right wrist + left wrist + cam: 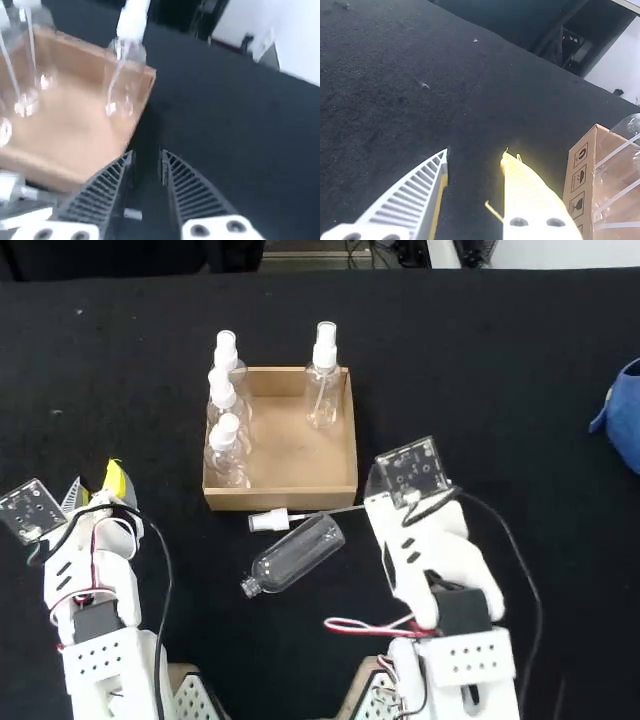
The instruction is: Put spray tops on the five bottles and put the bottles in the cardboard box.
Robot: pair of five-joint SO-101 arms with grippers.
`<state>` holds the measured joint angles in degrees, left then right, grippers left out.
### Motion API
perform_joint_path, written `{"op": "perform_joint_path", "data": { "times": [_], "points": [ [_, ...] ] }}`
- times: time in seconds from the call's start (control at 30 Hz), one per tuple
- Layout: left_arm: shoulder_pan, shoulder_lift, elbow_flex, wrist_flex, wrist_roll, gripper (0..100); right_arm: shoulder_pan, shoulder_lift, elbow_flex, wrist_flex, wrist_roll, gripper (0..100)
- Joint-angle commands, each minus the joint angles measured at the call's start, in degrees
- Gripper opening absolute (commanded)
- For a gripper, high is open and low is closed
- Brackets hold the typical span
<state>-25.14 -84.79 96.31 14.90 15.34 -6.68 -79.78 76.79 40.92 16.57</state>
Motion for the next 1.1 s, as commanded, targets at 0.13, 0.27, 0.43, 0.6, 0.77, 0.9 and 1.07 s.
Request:
{"op": "perform_joint_path", "data": {
  "times": [0.13, 0.27, 0.43, 0.6, 0.77, 0.9, 1.07],
  "points": [
    [1.1, -0.79, 1.45, 0.18, 0.44, 4, 4.57, -2.77, -16.66, 24.26, 12.4, 6.4],
    [1.01, -0.79, 1.45, 0.35, 0.26, 4, 4.04, -2.68, -22.73, 32.09, 17.49, 6.4],
    [0.66, -0.79, 1.45, 0.35, -4.66, 4, -5.8, -0.04, -25.63, 39.74, 24.79, 10.6],
    [-0.66, -0.79, 1.45, 0.35, -5.27, 4, -18.46, 11.91, -26.42, 42.02, 26.11, 24.0],
    [-7.6, -0.79, 1.01, 0.0, -4.92, 4, -29.1, 20.44, -26.07, 38.33, 29.1, 22.3],
    [-9.27, -0.79, 0.84, 0.0, -4.84, 4, -35.96, 25.45, -26.33, 36.84, 31.65, 21.9],
    [-9.98, -0.79, 0.84, 0.0, -4.84, 4, -36.57, 35.38, -28.88, 35.34, 34.46, 28.0]
  ]
}}
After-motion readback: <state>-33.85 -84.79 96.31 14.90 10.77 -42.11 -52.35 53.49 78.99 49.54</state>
